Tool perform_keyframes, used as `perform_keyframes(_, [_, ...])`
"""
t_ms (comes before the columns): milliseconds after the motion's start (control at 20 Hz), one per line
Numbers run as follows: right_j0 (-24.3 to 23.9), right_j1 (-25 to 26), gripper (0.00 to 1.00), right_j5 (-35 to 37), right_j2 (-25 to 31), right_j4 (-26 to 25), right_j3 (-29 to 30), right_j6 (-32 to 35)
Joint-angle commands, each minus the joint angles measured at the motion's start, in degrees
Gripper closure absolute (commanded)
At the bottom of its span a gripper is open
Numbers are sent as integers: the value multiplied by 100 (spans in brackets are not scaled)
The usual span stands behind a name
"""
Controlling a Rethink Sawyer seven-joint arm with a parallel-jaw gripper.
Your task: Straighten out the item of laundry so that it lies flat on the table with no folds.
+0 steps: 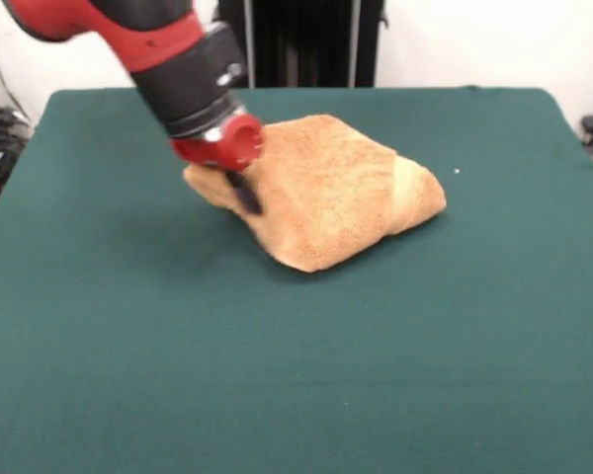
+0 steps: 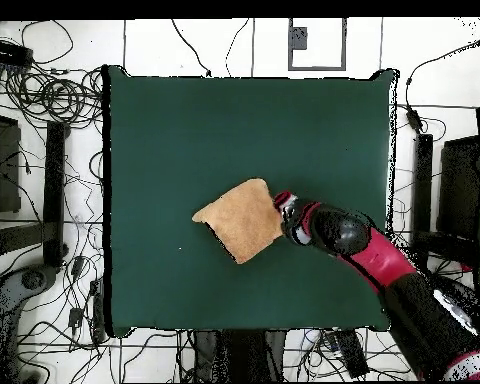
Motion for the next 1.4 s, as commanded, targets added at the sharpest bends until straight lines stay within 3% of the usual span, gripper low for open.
perform_keyframes(50, [-81,665,100,1695,1556,471,734,-529])
perform_keyframes(250, [-258,973,100,2285,1649,1041,888,-6])
perform_keyframes(300, [-276,997,0,2257,1668,1066,915,38])
perform_keyframes(1000, [-31,1354,0,2345,1789,1171,777,165])
perform_keyframes(1400, [-122,1365,0,2527,1767,1120,725,154])
